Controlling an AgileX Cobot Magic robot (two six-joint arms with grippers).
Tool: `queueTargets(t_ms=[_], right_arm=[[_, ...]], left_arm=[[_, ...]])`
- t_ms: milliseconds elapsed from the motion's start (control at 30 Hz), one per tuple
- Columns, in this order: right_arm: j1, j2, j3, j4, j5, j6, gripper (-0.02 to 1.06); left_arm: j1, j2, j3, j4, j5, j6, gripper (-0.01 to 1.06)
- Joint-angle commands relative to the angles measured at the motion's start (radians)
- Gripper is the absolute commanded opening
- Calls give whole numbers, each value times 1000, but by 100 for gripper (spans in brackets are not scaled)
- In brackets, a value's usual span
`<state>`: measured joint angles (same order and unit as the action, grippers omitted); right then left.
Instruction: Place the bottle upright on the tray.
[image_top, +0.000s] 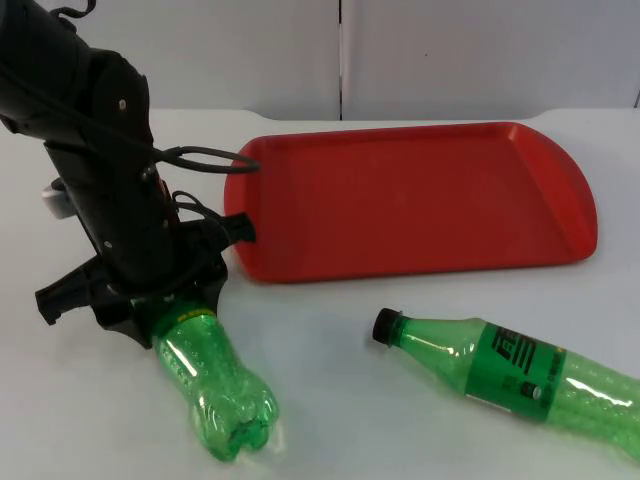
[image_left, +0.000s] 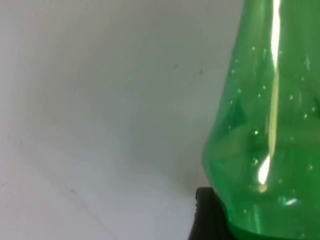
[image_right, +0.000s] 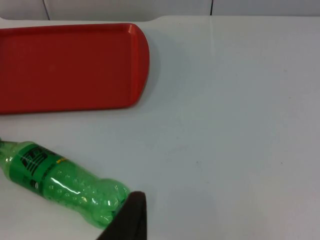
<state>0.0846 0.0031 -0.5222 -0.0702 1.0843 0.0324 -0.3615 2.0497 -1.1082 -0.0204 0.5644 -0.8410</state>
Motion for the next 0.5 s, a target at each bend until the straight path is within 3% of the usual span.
queueTargets(t_ms=[0,100,133,233,267,300,467], right_arm=[[-2,-3,7,-3,-9,1,105],[-2,-3,7,-3,-9,1,105],[-2,-3,7,-3,-9,1,105],[-2,-3,7,-3,-9,1,105],[-2,-3,7,-3,-9,1,105],[-2,-3,7,-3,-9,1,105],[-2,-3,7,-3,-9,1,105]], left_arm=[[4,-3,-6,5,6,0,46],[4,-3,-6,5,6,0,29],[4,-3,-6,5,6,0,29],[4,-3,-6,5,6,0,6],[4,-3,-6,5,6,0,6],[4,-3,-6,5,6,0,-1],[4,-3,-6,1,6,0,0]])
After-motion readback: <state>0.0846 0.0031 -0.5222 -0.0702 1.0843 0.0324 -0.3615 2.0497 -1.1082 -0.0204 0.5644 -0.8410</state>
